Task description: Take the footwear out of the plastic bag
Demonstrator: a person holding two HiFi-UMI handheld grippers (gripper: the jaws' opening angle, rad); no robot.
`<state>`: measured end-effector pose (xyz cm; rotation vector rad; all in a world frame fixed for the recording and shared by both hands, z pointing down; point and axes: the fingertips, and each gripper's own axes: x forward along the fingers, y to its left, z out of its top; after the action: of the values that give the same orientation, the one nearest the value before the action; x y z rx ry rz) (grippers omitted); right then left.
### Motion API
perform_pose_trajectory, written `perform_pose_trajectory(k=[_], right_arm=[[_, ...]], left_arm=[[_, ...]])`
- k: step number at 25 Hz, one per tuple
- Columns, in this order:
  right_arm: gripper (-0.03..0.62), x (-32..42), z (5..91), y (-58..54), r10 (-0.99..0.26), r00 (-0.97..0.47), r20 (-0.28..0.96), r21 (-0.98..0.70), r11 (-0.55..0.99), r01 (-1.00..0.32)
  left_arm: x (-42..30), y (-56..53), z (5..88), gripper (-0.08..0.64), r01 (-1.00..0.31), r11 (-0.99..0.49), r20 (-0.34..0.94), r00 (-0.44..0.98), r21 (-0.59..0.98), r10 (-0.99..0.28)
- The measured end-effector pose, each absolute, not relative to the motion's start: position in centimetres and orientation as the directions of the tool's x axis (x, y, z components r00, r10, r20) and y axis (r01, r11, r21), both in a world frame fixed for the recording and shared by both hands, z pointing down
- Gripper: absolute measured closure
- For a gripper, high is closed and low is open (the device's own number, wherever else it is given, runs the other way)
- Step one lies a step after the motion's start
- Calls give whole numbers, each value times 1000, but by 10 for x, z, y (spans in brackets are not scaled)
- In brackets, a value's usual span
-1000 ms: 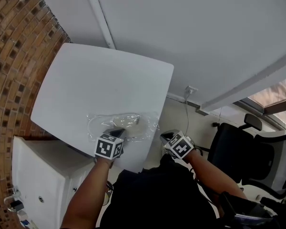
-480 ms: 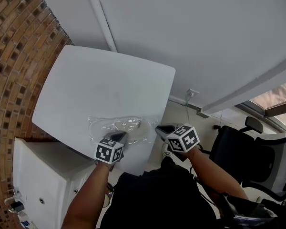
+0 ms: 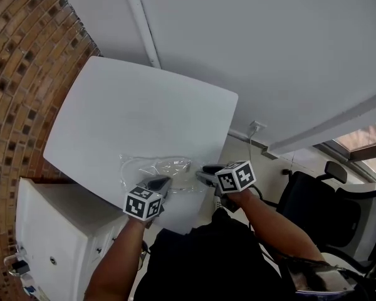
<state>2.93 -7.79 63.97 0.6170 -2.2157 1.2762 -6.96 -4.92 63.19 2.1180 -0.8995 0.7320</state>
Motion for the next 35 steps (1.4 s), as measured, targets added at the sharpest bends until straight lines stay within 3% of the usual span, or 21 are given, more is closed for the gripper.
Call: perform_pose_trajectory(k=[6,13,20,29,35], right_arm=[[449,17,643,-85,-107,-821,561,-759,327,-562],[484,10,634,-88,-115,-819,562,-731,395,-557],[536,18,606,-82,-104,-888,448,-807,381,-451],[543,58,605,-81,-111,-917,382,-879,264,-398],[545,69,600,-81,-132,-915,382,-874,271,-404]], left_arm=[[-71,-51,632,555,-762,-508,688,617,402,-381],[-73,-53,630,555,-768,-510,686,610,388,-397],[-71,-55,620,555,-777,-527,683,592,344,-427],[-92,-62,615,555,-822,-464,695,544,329,-471],[-116,-66,621,555,-870,-397,735,469,291,-490]])
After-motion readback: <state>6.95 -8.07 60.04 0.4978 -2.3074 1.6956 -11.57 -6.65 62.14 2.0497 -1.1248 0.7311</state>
